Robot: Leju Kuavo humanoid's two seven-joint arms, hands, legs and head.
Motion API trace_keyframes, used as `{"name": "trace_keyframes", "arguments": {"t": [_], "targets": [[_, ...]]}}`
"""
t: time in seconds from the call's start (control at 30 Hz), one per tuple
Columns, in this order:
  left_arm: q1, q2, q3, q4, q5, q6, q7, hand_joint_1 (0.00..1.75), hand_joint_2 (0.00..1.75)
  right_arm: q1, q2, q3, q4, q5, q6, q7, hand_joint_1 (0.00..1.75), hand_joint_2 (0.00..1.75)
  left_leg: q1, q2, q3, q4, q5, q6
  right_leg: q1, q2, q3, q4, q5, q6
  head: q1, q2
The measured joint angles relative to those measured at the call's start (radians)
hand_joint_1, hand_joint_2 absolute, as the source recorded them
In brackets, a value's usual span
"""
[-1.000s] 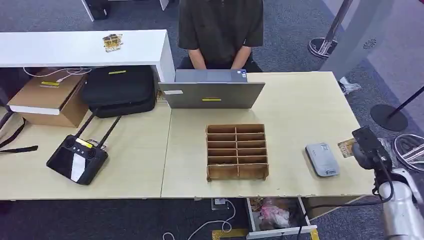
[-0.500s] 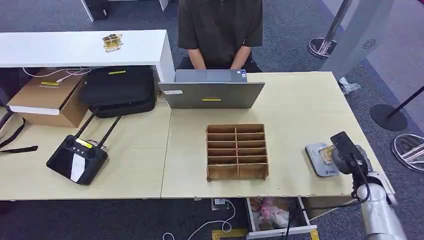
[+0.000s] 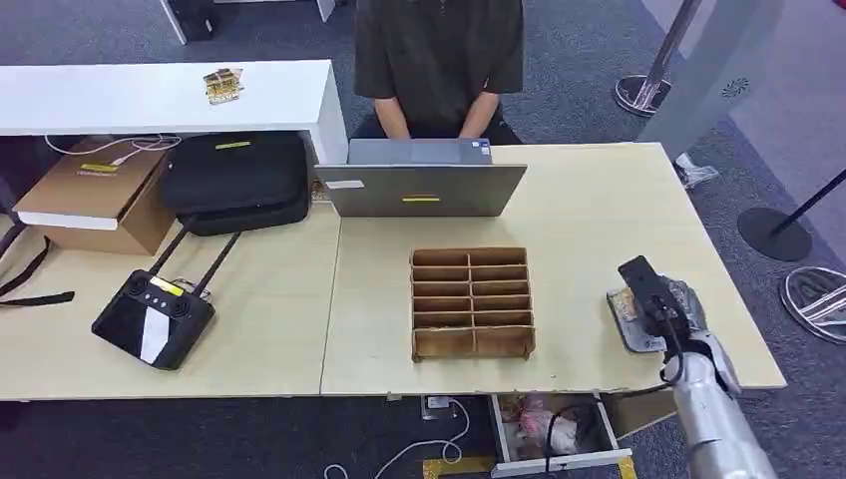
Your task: Pass the card to the sensor for recognition and then transmit it.
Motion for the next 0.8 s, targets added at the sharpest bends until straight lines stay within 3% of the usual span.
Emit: {"name": "trace_keyframes", "arguments": {"t": [0.37, 0.8], "targets": [[-0.001, -0.001, 0.000, 0.000, -0.003, 0.010, 0.003, 0.00, 0.00, -0.020, 0.047, 0.026, 0.087, 0.020, -0.034, -0.034, 1.75, 1.75, 0.000, 0.002, 0.006, 0.000, -0.001, 0.000, 0.000, 0.002, 0.006, -0.002, -0.001, 0.001, 0.000, 0.000], [-0.001, -0.001, 0.000, 0.000, -0.012, 0.009, -0.009, 0.00, 0.00, 0.007, 0.051, 0.026, 0.066, 0.026, -0.002, -0.069, 1.75, 1.75, 0.000, 0.002, 0.013, 0.000, -0.001, 0.000, 0.000, 0.002, 0.013, -0.002, -0.001, 0.001, 0.000, 0.000]]}}
